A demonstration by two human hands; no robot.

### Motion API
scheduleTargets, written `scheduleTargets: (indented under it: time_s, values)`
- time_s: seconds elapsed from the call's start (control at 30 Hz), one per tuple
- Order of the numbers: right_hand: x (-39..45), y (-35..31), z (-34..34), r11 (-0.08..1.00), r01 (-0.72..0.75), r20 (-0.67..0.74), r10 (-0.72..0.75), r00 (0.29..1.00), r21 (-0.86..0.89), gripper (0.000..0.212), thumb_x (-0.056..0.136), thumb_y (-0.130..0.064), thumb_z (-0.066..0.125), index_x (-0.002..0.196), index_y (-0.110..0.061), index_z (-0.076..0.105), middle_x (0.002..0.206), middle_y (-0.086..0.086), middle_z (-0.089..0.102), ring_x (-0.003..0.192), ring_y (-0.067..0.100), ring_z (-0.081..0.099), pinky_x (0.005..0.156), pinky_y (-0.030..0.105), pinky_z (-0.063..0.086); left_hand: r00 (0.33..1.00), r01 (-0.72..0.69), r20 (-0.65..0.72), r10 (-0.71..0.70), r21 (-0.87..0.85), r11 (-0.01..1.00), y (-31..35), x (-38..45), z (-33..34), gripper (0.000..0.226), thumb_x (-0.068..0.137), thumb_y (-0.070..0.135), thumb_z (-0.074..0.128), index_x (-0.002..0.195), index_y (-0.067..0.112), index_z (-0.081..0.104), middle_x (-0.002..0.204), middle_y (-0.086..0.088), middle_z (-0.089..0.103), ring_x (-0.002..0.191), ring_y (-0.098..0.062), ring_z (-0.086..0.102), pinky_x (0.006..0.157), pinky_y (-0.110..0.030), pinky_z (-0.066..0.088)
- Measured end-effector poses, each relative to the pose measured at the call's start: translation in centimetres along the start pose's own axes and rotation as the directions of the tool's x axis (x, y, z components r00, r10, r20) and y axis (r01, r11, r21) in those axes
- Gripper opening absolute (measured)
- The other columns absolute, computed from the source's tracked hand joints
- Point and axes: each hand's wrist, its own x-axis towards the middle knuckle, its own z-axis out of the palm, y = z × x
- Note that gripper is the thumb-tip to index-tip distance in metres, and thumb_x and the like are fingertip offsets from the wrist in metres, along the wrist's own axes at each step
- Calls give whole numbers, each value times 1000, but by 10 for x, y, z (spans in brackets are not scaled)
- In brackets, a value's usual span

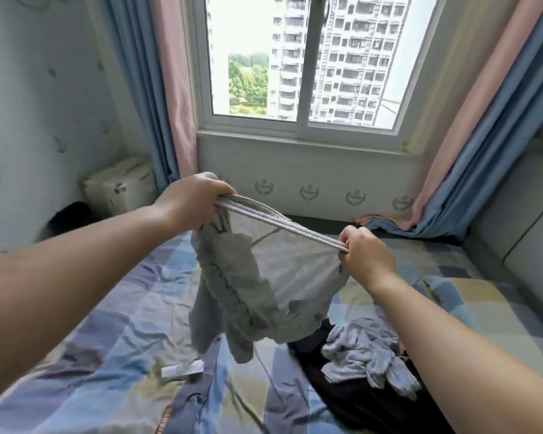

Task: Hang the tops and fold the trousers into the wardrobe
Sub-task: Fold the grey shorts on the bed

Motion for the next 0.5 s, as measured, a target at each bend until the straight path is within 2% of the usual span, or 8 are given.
scheduleTargets:
  time_s: [0.13, 0.2, 0.3, 0.37, 0.5]
  values:
    - [18, 0, -16, 999, 37, -8, -37, 999, -28, 9, 89, -18, 50, 95, -19, 56, 97, 7, 59, 89, 32, 57, 65, 32, 37, 995, 80, -72, -69, 173, 982, -32, -17, -12, 34, 87, 9, 54, 110, 30, 68, 108, 3, 59, 95, -24, 62, 68, -33, 49]
    - [28, 0, -27, 999, 37, -5, -37, 999, -4, 11, 90, -17, 48, 95, -19, 57, 97, 9, 61, 90, 33, 57, 66, 32, 35, 986, 145, -108, -126, 202, 969, -44, -23, -14, 32, 85, 10, 55, 107, 30, 68, 106, 1, 58, 97, -26, 60, 69, -34, 48]
    - [43, 5, -45, 999, 6, -9, -6, 1000, 46, 13, 90, -16, 49, 95, -19, 60, 99, 11, 64, 92, 33, 58, 67, 32, 36, 955, 296, -78, -286, 192, 936, -56, -31, -12, 24, 88, 18, 56, 104, 31, 68, 107, -1, 58, 102, -26, 58, 74, -34, 45]
    - [51, 12, -55, 996, -9, -12, 10, 1000, 83, 15, 89, -14, 51, 96, -19, 64, 101, 12, 66, 96, 33, 59, 70, 32, 38, 928, 369, -26, -371, 185, 911, -59, -35, -10, 28, 88, 13, 52, 103, 30, 67, 105, -2, 61, 99, -25, 58, 73, -33, 45]
    - [58, 25, -60, 989, -74, 4, 74, 997, 130, 16, 85, -12, 52, 87, -26, 60, 103, 10, 65, 95, 28, 55, 75, 31, 41, 857, 514, -32, -514, -9, 857, -56, -32, -11, 28, 83, 6, 47, 91, 25, 67, 88, -2, 67, 83, -26, 58, 70, -33, 46]
